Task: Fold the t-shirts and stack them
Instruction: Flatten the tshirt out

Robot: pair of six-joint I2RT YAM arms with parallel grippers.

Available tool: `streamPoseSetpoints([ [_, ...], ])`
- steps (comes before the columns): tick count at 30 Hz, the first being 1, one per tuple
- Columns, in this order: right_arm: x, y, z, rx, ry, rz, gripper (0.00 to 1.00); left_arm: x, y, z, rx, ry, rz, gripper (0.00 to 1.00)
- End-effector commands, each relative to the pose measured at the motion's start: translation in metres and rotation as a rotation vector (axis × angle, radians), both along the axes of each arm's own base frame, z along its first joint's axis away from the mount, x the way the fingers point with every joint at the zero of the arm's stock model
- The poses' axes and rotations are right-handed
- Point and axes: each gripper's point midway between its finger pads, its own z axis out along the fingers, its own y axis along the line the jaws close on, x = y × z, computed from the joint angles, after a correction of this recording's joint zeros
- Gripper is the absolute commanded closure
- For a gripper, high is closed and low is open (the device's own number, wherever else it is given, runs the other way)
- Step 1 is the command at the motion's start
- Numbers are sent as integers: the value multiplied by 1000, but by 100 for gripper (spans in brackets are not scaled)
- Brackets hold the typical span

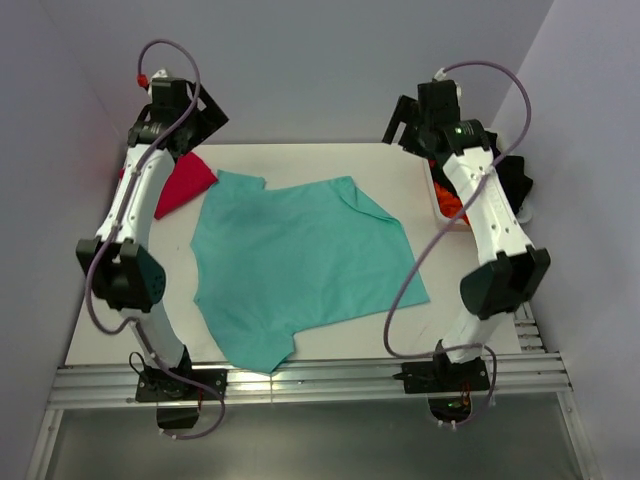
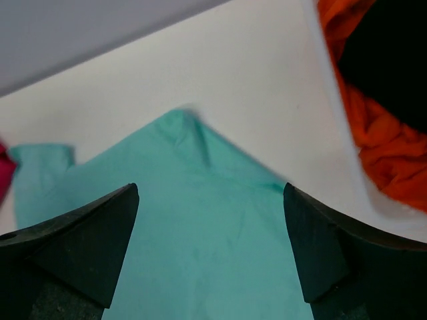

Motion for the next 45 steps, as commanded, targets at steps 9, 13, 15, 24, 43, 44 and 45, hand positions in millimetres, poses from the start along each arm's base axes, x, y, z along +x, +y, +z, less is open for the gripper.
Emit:
streamPoseSetpoints([
  [9,-49,169,-46,215,156,441,48,-112,-25,-54,-97,53,-168,22],
  [13,-21,198,-90,249,270,445,100,-131,-39,-99,-132,145,-218,81],
  [15,-9,205,-118,239,321,447,100,-131,-40,-116,-111,196,-222,99],
  [24,39,197,-183,264,386,347,100,-130,-44,-161,-81,290,-264,100],
  [43,64,124,-262,203,482,196,100,-161,-31,-265,-44,535,-205,100],
  [44,64,123,-261,210,485,191,100,-162,-28,-273,-33,560,-194,100],
  [45,65,119,-263,206,489,178,100,-165,-26,-278,-29,581,-181,100],
])
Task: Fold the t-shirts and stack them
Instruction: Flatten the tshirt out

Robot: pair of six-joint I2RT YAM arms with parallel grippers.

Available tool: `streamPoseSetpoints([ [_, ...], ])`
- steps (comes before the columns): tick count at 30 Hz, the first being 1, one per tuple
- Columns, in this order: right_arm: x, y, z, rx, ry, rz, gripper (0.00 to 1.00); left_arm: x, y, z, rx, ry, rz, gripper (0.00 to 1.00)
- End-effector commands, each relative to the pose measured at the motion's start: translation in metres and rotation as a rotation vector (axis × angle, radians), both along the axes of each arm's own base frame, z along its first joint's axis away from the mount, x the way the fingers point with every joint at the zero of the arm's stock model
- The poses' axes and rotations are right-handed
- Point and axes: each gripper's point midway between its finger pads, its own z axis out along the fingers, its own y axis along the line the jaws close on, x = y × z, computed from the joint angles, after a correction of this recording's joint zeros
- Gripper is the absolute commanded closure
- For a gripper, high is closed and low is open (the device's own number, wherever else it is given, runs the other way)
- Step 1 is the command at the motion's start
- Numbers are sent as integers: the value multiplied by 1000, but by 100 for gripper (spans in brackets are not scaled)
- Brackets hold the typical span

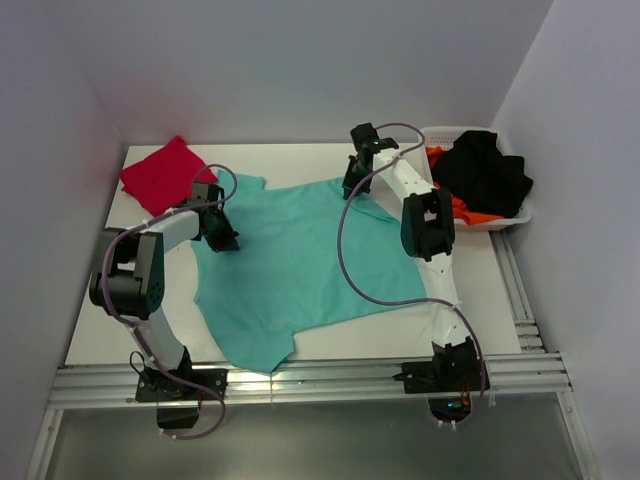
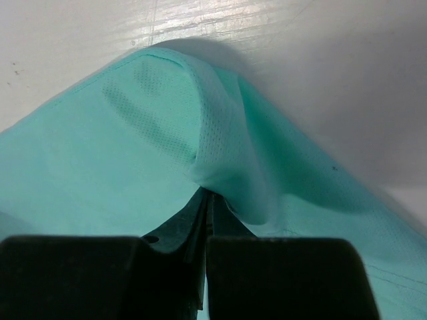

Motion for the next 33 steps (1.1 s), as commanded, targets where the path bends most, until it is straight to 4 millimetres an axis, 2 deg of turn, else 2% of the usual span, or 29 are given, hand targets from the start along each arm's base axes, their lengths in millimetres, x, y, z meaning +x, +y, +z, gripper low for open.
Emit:
streamPoseSetpoints([
  [1,10,-17,5,-21,-22,-31,100,1,7,-11,40,21,24,100],
  [3,11,-31,4,-53,-17,-65,100,-5,11,-23,60,70,42,100],
  [6,12,-62,-1,-86,5,-106,100,-14,15,-38,63,126,55,100],
  [7,12,-81,-4,-107,18,-133,100,-17,18,-41,63,139,62,100],
  [10,16,-113,-6,-143,28,-176,100,-20,25,-45,81,145,73,100],
  [11,18,-134,-5,-158,27,-200,100,-20,26,-43,85,137,76,100],
  [12,23,-142,0,-158,13,-209,100,-22,27,-43,88,142,76,100],
  [14,27,-180,8,-232,-4,-291,100,-24,29,-44,89,150,82,100],
  [15,30,-211,22,-241,-25,-363,100,-25,29,-44,90,153,81,100],
  [17,39,-234,39,-202,-76,-425,70,-24,28,-39,82,140,79,100],
  [18,40,-254,58,-189,-112,-469,46,-21,27,-35,78,122,74,100],
  [19,45,-262,69,-180,-147,-481,24,-17,27,-30,75,101,73,100],
  [21,48,-263,100,-145,-214,-473,21,0,25,-4,63,25,71,100],
  [22,48,-260,110,-131,-231,-469,21,7,24,11,58,-16,69,100],
  [23,47,-253,130,-91,-263,-457,21,14,24,22,63,-45,73,100],
  [24,42,-246,132,-69,-257,-449,21,18,24,31,64,-59,70,100],
  [25,42,-240,141,-42,-280,-448,21,31,22,52,57,-112,68,96],
  [26,37,-234,163,-21,-317,-438,21,37,23,64,58,-136,73,89],
  [27,31,-224,160,5,-301,-419,21,45,21,81,51,-164,75,81],
  [28,28,-215,166,24,-310,-400,22,50,20,91,48,-186,75,53],
  [29,22,-199,182,34,-331,-373,22,53,20,104,44,-213,76,45],
  [30,13,-188,176,44,-306,-352,22,58,25,117,64,-240,96,39],
  [31,10,-174,180,58,-318,-326,23,59,25,127,63,-262,99,29],
  [32,2,-152,191,76,-337,-289,24,59,25,131,65,-269,103,23],
  [33,-9,-123,177,109,-297,-227,26,58,27,136,67,-270,113,18],
])
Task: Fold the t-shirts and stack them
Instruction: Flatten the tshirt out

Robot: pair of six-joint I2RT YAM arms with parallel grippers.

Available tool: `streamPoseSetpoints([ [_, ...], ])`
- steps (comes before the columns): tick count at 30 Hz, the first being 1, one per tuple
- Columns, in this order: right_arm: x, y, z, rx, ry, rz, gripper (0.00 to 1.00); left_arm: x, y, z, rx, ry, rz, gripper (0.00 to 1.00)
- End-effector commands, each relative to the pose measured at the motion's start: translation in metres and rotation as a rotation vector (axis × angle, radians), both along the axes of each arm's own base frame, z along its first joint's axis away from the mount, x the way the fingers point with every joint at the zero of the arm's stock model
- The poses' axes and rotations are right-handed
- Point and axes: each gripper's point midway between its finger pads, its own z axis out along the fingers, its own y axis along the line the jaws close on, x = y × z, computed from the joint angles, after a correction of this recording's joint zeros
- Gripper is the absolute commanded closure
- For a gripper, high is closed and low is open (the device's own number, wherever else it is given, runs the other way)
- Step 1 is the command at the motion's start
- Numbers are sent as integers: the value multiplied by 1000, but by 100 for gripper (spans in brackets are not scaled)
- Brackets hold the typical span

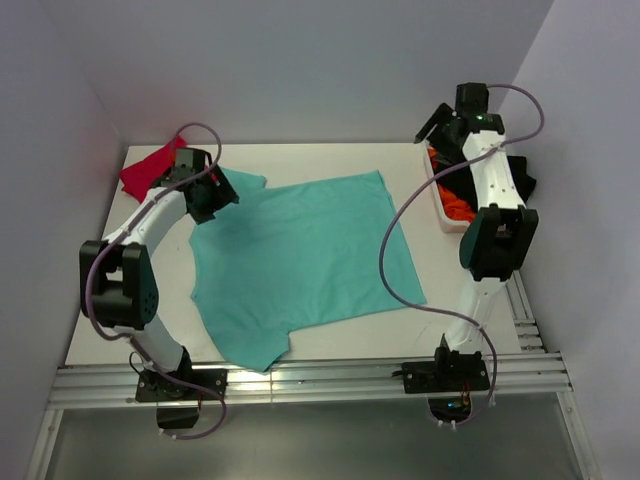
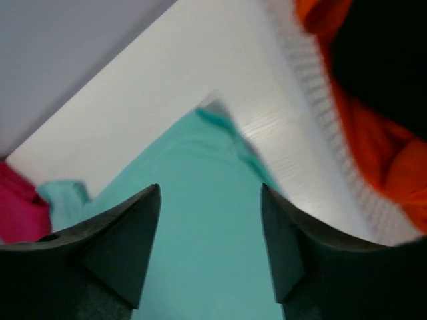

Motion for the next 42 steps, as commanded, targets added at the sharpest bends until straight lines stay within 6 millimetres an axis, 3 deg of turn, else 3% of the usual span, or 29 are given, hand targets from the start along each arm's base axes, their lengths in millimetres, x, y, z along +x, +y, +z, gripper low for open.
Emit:
streamPoseSetpoints([
  [1,-20,103,2,74,-22,215,34,3,8,49,22,-92,33,18],
  [2,-30,138,-1,82,-16,280,37,2,8,54,16,-102,34,18],
  [3,-39,156,-16,94,16,318,43,-1,7,51,13,-93,34,19],
  [4,-43,179,-20,124,15,371,58,-4,7,51,9,-91,35,20],
  [5,-47,196,-35,133,48,400,66,-7,6,54,2,-96,35,20],
  [6,-57,227,-43,143,67,461,79,-11,7,49,1,-82,37,22],
  [7,-62,244,-50,160,88,502,100,-14,7,52,-4,-89,35,24],
  [8,-65,256,-71,158,133,520,100,-17,7,52,-6,-84,33,25],
  [10,-71,286,-80,168,149,586,100,-25,7,53,-9,-82,31,27],
  [11,-72,294,-98,168,182,595,100,-28,7,53,-8,-82,28,27],
  [15,-64,314,-119,196,201,608,100,-44,11,57,4,-71,34,28],
  [18,-52,318,-133,189,204,610,100,-58,12,64,-3,-81,26,28],
  [21,-42,308,-146,174,212,585,100,-74,16,69,12,-82,29,28],
  [28,-27,252,-163,134,227,434,100,-97,22,79,24,-118,30,28],
  [39,-29,190,-175,62,281,254,100,-90,21,83,35,-119,3,29],
  [42,-30,185,-178,71,292,256,100,-87,18,83,28,-119,-9,29],
])
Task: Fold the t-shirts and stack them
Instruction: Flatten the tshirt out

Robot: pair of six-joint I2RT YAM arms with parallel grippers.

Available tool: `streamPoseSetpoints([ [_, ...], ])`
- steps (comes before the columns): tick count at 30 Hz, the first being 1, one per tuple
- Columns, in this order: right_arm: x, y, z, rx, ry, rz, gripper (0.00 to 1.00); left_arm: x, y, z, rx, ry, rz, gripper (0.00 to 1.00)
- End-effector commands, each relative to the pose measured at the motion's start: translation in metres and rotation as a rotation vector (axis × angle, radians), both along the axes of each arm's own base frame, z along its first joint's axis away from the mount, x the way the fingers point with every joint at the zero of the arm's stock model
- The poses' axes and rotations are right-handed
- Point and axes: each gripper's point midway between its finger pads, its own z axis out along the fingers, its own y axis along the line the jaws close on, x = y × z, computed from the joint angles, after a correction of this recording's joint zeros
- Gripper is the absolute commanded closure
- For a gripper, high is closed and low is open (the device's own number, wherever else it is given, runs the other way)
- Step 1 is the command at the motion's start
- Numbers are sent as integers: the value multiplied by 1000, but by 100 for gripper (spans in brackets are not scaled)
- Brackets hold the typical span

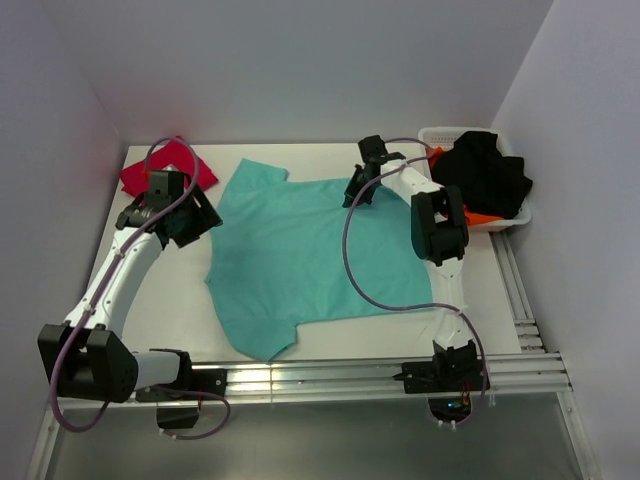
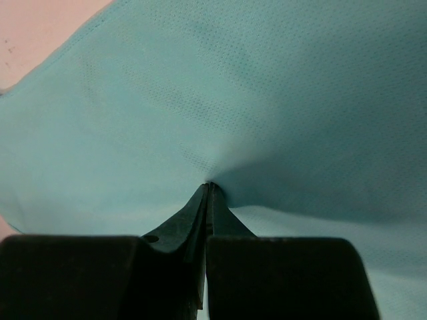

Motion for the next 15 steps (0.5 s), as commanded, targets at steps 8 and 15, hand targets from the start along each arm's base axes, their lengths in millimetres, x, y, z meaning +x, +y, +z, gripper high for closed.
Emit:
streamPoseSetpoints([
  [8,13,-22,9,-41,-30,-54,100,17,-3,11,6,-35,-36,30],
  [15,35,-15,45,-21,-91,-43,72,21,-3,17,12,-51,-44,27],
])
